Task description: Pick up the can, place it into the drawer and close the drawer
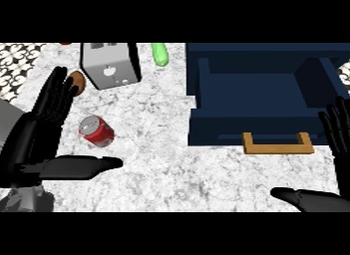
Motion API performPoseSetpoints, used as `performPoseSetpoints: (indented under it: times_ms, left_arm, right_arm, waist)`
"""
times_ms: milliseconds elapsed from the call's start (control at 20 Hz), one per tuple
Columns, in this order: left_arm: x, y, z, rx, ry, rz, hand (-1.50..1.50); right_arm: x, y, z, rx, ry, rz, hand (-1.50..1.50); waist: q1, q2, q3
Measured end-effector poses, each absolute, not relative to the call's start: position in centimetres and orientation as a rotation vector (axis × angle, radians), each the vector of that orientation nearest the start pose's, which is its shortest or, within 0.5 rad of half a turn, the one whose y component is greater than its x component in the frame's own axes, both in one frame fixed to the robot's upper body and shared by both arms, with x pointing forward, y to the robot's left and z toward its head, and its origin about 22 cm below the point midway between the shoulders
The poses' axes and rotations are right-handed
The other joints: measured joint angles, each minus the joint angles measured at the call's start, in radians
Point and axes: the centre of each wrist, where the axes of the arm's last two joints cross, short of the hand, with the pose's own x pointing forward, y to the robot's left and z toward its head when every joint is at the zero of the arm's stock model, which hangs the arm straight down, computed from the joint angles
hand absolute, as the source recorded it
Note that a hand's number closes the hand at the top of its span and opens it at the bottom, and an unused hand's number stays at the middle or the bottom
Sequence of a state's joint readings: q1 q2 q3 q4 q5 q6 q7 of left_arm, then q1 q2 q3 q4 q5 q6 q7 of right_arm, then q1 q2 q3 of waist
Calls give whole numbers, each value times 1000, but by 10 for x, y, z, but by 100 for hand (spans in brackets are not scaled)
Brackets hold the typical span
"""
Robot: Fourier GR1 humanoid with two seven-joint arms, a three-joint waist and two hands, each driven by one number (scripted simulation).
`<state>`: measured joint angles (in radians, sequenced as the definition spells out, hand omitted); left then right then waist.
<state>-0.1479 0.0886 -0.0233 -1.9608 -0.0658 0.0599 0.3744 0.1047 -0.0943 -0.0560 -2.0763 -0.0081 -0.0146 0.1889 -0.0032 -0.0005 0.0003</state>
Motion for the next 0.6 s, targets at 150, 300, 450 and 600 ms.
performPoseSetpoints:
  times_ms: [150,300,450,600]
  left_arm:
    - [243,221,127,94,-1710,-67,-150]
    - [237,228,127,97,-1696,-46,-150]
    - [240,233,122,120,-1681,-29,-150]
    - [243,233,123,125,-1672,-20,-150]
  right_arm:
    - [189,-264,99,-151,-1786,10,-150]
    - [181,-268,96,-156,-1784,6,-150]
    - [181,-272,93,-166,-1786,1,-150]
    - [174,-273,96,-168,-1782,7,-150]
  waist:
    - [0,0,0]
    - [1,0,0]
    - [1,0,0]
    - [0,0,0]
